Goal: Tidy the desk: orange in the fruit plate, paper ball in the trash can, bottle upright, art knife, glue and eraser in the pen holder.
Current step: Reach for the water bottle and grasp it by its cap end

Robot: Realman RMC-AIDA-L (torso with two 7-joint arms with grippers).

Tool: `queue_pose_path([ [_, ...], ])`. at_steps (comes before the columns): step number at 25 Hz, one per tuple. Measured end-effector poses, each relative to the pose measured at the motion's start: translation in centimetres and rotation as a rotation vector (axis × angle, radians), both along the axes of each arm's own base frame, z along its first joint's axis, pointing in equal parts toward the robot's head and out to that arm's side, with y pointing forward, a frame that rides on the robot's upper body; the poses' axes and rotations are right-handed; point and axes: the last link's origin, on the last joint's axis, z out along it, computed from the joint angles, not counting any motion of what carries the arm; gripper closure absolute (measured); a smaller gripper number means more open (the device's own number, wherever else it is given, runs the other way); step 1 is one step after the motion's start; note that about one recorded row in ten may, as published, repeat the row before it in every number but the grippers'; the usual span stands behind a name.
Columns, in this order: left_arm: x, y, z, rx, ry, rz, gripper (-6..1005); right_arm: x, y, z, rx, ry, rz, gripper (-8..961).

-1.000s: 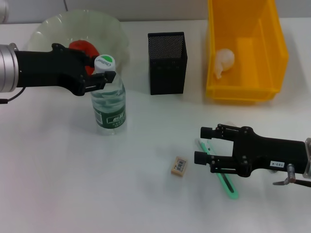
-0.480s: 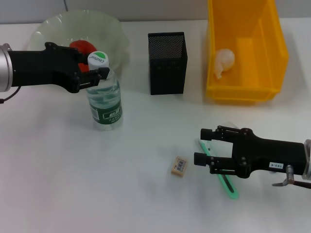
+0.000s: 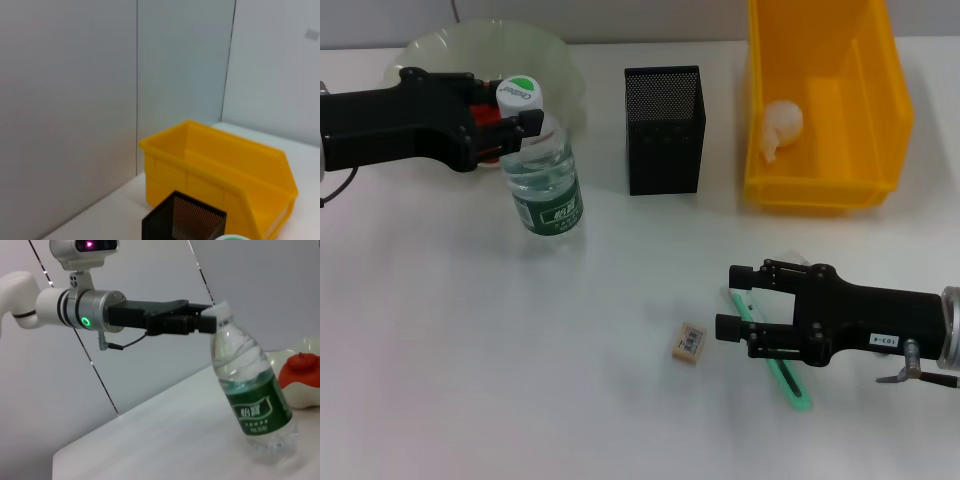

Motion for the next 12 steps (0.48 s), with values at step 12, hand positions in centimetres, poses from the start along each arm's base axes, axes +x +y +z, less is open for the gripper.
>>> queue_pose_path([
  [12, -0.29, 0.12, -0.06, -0.001, -0.01, 0.005, 374, -0.06, 0.24, 0.13, 0.007, -0.002, 0.002, 180],
])
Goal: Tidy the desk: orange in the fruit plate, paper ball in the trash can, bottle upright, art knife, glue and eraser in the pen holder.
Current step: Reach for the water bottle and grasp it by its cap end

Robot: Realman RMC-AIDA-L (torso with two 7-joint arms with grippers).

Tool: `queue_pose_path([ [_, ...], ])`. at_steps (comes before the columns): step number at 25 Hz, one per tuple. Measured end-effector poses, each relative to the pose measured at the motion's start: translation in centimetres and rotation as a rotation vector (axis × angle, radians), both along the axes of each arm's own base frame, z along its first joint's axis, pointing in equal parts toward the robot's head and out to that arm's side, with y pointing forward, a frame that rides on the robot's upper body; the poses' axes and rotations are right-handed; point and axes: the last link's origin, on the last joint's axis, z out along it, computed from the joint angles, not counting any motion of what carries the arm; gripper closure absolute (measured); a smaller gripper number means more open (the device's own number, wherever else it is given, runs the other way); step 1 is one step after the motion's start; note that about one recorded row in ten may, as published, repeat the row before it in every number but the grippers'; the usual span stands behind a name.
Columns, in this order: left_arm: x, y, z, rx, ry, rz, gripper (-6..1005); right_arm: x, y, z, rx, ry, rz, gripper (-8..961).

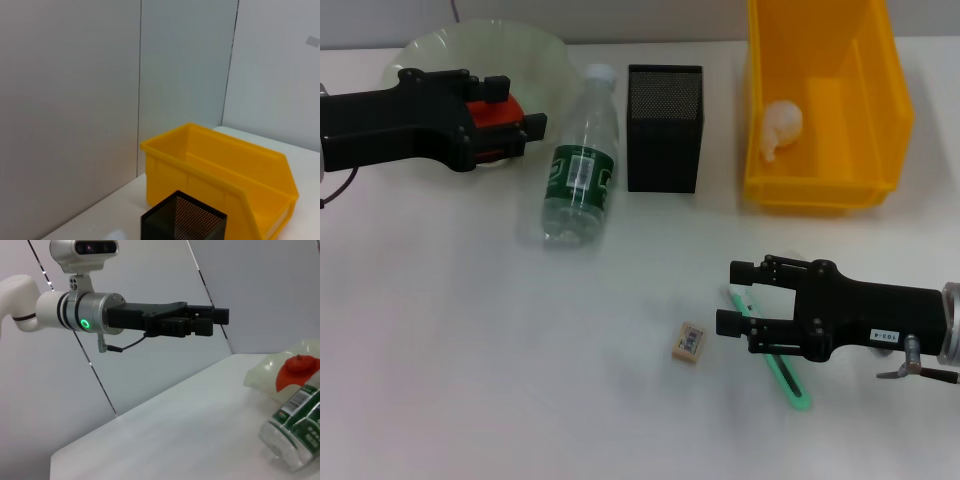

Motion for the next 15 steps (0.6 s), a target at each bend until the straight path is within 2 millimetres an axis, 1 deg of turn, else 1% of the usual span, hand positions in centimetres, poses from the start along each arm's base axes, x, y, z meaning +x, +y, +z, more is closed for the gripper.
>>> queue_pose_path([
  [11, 0.01, 0.23, -0.41, -0.01, -0.003, -0.001, 352, 0.04, 0.01, 0.03, 0.002, 0.0, -0.002, 180],
  [15, 0.31, 0.42, -0.58, -0.018, -0.001, -0.007, 344, 0.07, -0.03, 0.02, 0.002, 0.001, -0.005, 180],
])
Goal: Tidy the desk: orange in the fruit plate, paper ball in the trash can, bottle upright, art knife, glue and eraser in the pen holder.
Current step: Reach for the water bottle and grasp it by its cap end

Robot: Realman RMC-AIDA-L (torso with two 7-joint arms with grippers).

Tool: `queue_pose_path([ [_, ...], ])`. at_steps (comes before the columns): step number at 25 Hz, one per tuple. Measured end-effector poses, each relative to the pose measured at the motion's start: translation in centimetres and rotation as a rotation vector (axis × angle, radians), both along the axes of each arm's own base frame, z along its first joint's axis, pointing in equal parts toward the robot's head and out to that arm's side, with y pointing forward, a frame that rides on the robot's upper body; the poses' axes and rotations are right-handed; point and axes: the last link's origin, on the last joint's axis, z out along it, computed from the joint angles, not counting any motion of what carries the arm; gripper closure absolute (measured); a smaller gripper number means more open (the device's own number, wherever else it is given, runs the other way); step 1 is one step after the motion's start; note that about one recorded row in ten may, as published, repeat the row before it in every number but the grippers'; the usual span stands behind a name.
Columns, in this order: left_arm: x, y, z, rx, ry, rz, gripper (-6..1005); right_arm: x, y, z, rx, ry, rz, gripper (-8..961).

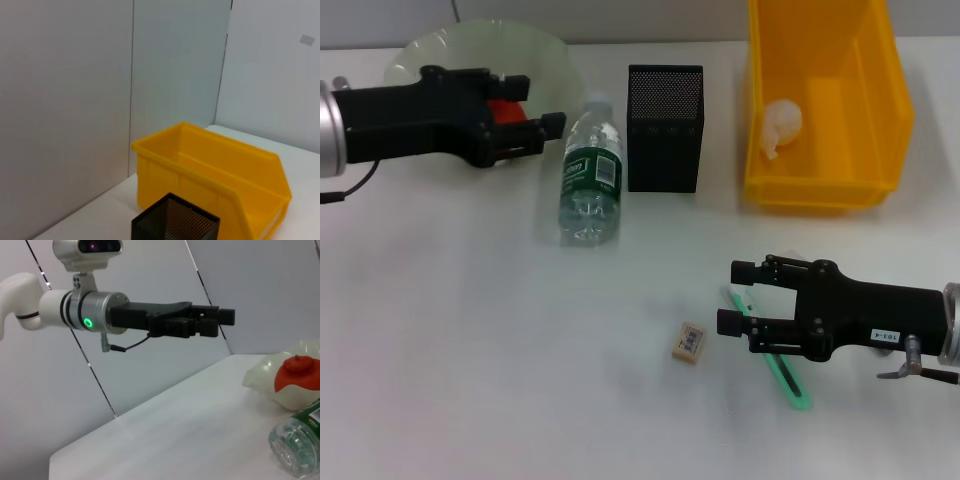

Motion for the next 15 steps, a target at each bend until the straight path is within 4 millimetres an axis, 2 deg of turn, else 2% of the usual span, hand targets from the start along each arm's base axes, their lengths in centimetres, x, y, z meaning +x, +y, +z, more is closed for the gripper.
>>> queue_pose_path([
  [4, 1.6, 1.1, -0.6, -0.066, 0.007, 0.047, 336, 0.0, 0.0, 0.0, 0.0, 0.0, 0.0, 180],
  [7, 3.4, 2.4, -1.4, -0.159, 0.085, 0.119, 331, 0.1, -0.1, 0.0, 0.001, -0.001, -0.004, 179],
  [8, 3.4, 2.4, -1.4, -0.159, 0.085, 0.119, 329, 0.2, -0.1, 0.0, 0.003, -0.004, -0.008, 179],
  [10, 5.0, 3.3, -2.3, -0.211, 0.15, 0.178, 325, 0.4, -0.1, -0.1, 0.007, -0.012, -0.022, 179],
  [15, 6.5, 4.3, -3.6, -0.217, 0.229, 0.219, 315, 1.1, -0.4, -0.1, 0.015, -0.025, -0.051, 179],
])
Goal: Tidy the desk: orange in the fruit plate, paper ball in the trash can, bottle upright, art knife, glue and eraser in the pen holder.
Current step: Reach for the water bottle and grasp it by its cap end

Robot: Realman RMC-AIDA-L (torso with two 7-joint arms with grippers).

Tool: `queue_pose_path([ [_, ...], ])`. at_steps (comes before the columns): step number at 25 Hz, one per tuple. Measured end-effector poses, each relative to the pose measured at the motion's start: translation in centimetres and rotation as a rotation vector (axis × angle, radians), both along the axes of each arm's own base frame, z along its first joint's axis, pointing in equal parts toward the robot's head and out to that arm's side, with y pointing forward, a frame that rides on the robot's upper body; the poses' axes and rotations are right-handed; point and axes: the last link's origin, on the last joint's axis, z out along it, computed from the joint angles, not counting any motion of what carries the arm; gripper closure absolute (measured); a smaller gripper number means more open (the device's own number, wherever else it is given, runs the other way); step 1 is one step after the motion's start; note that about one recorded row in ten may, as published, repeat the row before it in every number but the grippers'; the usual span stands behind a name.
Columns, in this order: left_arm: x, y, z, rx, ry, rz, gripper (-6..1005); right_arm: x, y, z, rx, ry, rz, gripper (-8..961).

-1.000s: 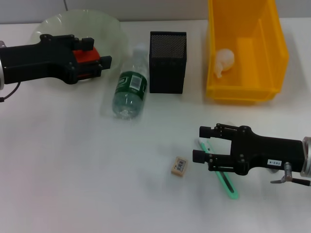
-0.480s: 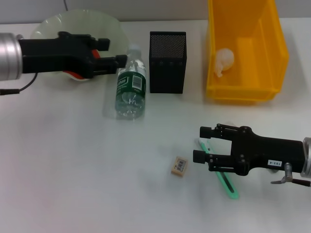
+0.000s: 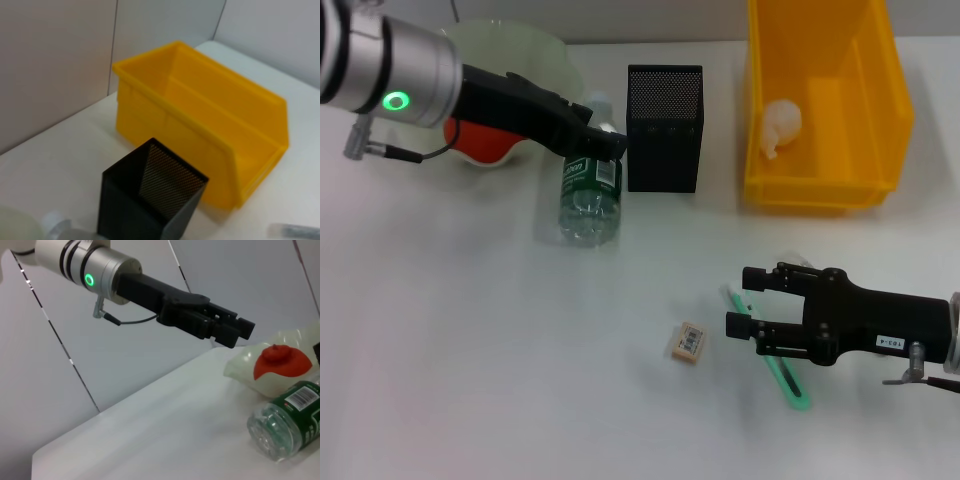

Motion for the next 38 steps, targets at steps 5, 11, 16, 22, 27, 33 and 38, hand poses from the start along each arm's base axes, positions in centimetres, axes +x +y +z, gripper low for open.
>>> queue_pose_path([
  [5, 1.0, 0.6, -1.1, -0.006, 0.121, 0.027, 305, 0.3, -0.1, 0.0, 0.006, -0.009, -0.008, 179],
  [11, 2.6, 0.9, -2.4, 0.001, 0.231, 0.08, 293, 0.5, 0.3, -0.2, 0.011, -0.045, -0.015, 179],
  [16, 3.5, 1.2, -4.2, -0.009, 0.288, 0.167, 198, 0.7, 0.3, -0.2, 0.017, -0.053, -0.018, 179],
  [22, 3.3, 1.8, -4.8, -0.009, 0.287, 0.235, 198, 1.1, 0.1, 0.0, 0.027, -0.055, -0.029, 179],
  [27, 2.8, 2.7, -5.2, 0.005, 0.273, 0.293, 197, 1.6, 0.1, 0.3, 0.049, -0.072, -0.046, 179],
  [33, 1.7, 3.7, -5.9, 0.035, 0.252, 0.332, 197, 1.9, 0.4, 0.3, 0.061, -0.091, -0.058, 179],
  [38, 1.3, 3.8, -5.9, 0.046, 0.249, 0.336, 197, 1.9, 0.5, 0.3, 0.063, -0.098, -0.057, 179],
])
